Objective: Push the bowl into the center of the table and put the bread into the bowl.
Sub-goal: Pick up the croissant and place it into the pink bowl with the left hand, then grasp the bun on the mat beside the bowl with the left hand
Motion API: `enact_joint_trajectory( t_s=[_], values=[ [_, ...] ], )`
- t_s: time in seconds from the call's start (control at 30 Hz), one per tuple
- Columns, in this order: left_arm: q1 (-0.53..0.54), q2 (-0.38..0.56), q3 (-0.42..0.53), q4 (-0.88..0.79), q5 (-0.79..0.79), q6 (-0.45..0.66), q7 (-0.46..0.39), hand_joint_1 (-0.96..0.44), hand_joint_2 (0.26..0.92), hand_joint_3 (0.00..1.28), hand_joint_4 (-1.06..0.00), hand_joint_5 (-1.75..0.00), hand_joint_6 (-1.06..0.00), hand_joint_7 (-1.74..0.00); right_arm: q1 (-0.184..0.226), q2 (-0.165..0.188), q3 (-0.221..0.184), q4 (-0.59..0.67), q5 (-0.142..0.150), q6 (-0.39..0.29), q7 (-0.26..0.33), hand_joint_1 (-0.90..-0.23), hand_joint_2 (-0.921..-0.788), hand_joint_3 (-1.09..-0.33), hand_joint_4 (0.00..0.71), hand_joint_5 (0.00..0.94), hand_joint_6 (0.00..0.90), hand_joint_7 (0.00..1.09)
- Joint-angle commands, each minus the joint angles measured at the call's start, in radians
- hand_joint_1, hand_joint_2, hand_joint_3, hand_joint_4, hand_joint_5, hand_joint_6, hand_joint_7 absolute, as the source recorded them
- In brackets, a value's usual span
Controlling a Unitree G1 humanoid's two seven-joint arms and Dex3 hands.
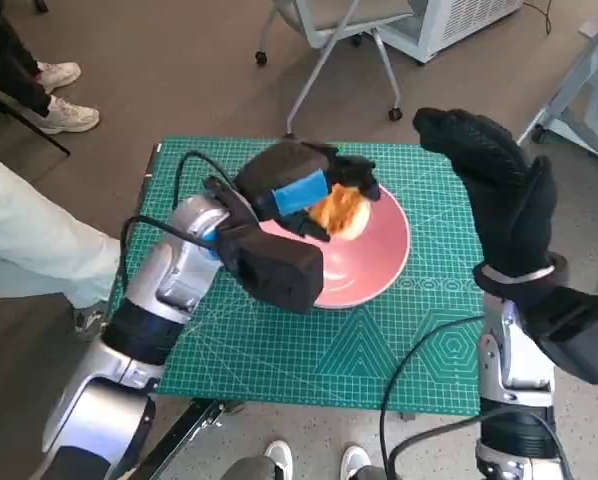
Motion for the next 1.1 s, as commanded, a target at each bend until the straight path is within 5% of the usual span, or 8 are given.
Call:
enact_joint_trajectory(
  t_s=[0.03, 0.2, 0.67, 1.1],
  values=[
    [0.01, 0.015, -0.015, -0.052, 0.016, 0.044, -0.063, -0.15, 0.848, 0.03, -0.46, -0.17, -0.47, -0.22, 0.018, 0.004, -0.001, 0.006, -0.013, 0.005, -0.015, -0.672, -0.921, -0.728, 0.208, 0.003, 0.008, 0.64],
    [0.033, 0.035, -0.003, -0.09, 0.0, 0.043, -0.09, -0.23, 0.839, 0.01, -0.39, -0.02, -0.45, -0.04, 0.012, 0.005, 0.002, 0.018, -0.017, 0.003, -0.019, -0.672, -0.921, -0.728, 0.207, 0.002, 0.009, 0.64],
    [0.136, 0.114, 0.088, -0.23, -0.14, -0.003, -0.171, -0.29, 0.82, 0.0, -0.15, 0.0, -0.34, 0.0, 0.0, 0.009, 0.014, 0.028, -0.008, 0.013, -0.012, -0.672, -0.921, -0.731, 0.206, 0.001, 0.009, 0.63],
    [0.222, 0.281, 0.274, -0.354, -0.319, -0.009, -0.285, -0.27, 0.807, 0.0, -0.14, -0.01, -0.34, -0.01, 0.003, 0.005, 0.021, 0.02, 0.006, 0.023, 0.0, -0.685, -0.921, -0.733, 0.204, 0.0, 0.007, 0.64]
  ],
)
